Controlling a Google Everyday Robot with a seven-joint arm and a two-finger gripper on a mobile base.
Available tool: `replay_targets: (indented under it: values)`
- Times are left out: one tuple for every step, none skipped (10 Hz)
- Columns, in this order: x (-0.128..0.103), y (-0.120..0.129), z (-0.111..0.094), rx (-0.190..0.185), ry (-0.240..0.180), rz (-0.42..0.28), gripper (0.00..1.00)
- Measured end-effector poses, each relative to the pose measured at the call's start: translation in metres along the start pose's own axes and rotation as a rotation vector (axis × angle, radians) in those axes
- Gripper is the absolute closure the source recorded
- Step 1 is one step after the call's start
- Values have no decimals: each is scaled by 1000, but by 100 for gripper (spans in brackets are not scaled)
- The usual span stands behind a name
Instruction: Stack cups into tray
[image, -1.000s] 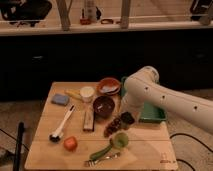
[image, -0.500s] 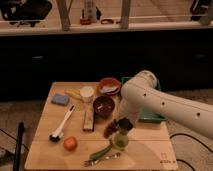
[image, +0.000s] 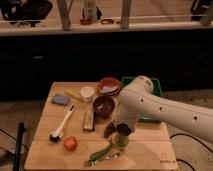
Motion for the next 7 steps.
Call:
replay_targets:
  values:
    - [-2,2,5,3,-3,8,97]
    - [-3,2,8,5,-4,12,97]
    - [-3,4,11,4,-5,18,97]
    - [-3,6,15,8,-7,25,97]
    - [-2,8,16,12,-7,31,96]
    - [-2,9,18,14,-9,37,94]
    - [-1,10,20,16,-13,44,85]
